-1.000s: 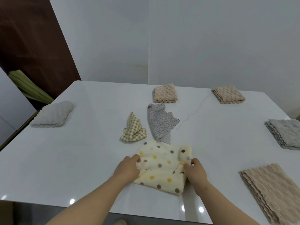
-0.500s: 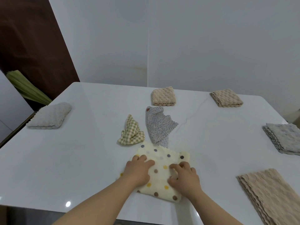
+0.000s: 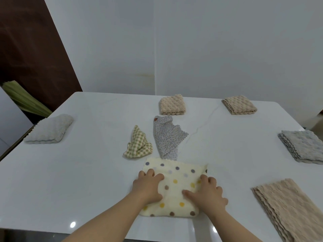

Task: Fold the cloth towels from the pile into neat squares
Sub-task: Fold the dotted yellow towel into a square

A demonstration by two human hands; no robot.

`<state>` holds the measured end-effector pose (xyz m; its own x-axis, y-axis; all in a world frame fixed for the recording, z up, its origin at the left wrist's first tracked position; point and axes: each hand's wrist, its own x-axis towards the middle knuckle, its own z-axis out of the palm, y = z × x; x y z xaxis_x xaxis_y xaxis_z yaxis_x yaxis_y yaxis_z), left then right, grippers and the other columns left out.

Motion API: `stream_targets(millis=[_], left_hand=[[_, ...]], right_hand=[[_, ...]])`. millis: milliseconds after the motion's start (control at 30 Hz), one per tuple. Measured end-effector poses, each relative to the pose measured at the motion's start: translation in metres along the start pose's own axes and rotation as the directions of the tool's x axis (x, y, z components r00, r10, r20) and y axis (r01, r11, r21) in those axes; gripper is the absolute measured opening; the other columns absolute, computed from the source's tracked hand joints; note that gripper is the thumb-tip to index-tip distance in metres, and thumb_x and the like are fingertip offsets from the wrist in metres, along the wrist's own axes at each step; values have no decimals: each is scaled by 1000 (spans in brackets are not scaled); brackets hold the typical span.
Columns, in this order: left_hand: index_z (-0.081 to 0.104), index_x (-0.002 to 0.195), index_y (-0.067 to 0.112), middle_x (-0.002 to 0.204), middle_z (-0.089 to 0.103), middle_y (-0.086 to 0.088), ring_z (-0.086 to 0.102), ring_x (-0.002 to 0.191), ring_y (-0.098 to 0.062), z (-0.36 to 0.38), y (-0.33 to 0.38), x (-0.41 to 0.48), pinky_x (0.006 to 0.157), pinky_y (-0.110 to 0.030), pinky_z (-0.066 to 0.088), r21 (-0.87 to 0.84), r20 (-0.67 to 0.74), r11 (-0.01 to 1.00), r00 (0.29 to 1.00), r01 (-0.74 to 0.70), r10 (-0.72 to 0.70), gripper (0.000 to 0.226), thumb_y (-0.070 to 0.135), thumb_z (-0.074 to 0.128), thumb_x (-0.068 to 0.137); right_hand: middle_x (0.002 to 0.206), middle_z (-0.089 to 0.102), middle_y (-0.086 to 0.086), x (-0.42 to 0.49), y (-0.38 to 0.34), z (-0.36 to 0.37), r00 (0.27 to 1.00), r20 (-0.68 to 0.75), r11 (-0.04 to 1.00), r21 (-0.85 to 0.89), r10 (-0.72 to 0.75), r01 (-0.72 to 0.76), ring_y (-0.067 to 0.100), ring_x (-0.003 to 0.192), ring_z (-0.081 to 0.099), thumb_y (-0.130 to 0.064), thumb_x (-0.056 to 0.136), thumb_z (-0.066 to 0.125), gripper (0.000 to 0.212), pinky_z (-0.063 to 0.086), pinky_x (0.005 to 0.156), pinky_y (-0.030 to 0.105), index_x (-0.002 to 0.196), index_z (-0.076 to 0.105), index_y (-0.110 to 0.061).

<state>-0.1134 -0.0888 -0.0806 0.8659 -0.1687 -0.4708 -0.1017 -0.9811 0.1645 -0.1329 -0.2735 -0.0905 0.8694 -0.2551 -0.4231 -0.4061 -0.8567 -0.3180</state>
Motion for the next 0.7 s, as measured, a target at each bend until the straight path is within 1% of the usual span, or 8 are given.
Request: stream_targets(millis=[67, 200, 333, 433, 500, 567, 633, 700], left_hand=[[28, 139, 34, 137, 29, -1, 28, 125, -28, 1, 0, -1, 93, -35, 41, -15, -5, 1000, 1000, 7, -7, 61, 37, 54, 83], [28, 138, 35, 137, 29, 0, 27, 127, -27, 4, -3, -1, 97, -35, 39, -65, -24, 997, 999, 29, -31, 62, 40, 55, 82], [28, 139, 35, 140, 26, 2, 25, 129, -26, 7, -8, -2, 100, -35, 39, -126, -49, 991, 997, 51, -58, 62, 41, 54, 82], [26, 140, 36, 144, 23, 3, 22, 131, -26, 9, -12, -3, 102, -35, 38, -147, -55, 988, 996, 54, -63, 63, 44, 53, 84], [26, 141, 36, 145, 22, 3, 21, 132, -26, 9, -14, -4, 102, -35, 38, -148, -56, 988, 997, 50, -58, 63, 44, 52, 84], [26, 141, 36, 145, 21, 3, 20, 132, -26, 9, -14, -4, 103, -34, 37, -148, -50, 988, 997, 46, -54, 63, 43, 52, 85], [26, 141, 36, 145, 21, 3, 20, 132, -26, 8, -14, -4, 103, -34, 37, -153, -44, 987, 998, 45, -52, 62, 42, 52, 85], [27, 141, 36, 145, 22, 2, 21, 132, -26, 8, -15, -4, 103, -34, 37, -160, -44, 986, 998, 43, -51, 62, 42, 53, 85]], right_hand=[[139, 27, -3, -1, -2, 2, 1000, 0, 1000, 15, -9, 9, 25, 121, 38, -60, 76, 56, 75, 37, 92, 42, 135, 25, -25], [142, 27, -3, 3, -1, -1, 998, 51, 991, 129, -33, 26, 25, 119, 44, -25, 83, 51, 58, 39, 94, 42, 136, 27, -22], [140, 35, 2, 6, 12, -2, 996, 2, 969, 232, -90, 87, 25, 115, 49, -4, 84, 40, 50, 43, 95, 43, 131, 37, -21], [146, 30, 3, 3, 18, -1, 985, 1, 968, 185, -171, 168, 26, 121, 45, -5, 87, 35, 55, 42, 98, 45, 136, 35, -30], [154, 14, -3, 0, 16, 0, 973, 81, 976, 32, -216, 214, 26, 127, 38, -6, 87, 32, 64, 41, 98, 44, 140, 27, -41], [155, 8, -8, -3, 11, -1, 962, 153, 968, -78, -225, 239, 25, 130, 32, -10, 89, 30, 61, 39, 100, 44, 138, 29, -46], [153, 14, -7, -2, 9, -1, 963, 157, 972, -58, -217, 228, 23, 129, 34, -13, 89, 32, 54, 38, 101, 43, 135, 37, -42], [145, 26, -6, 1, 12, -1, 973, 115, 980, 26, -199, 197, 22, 122, 42, -11, 88, 34, 48, 40, 99, 41, 130, 44, -31]])
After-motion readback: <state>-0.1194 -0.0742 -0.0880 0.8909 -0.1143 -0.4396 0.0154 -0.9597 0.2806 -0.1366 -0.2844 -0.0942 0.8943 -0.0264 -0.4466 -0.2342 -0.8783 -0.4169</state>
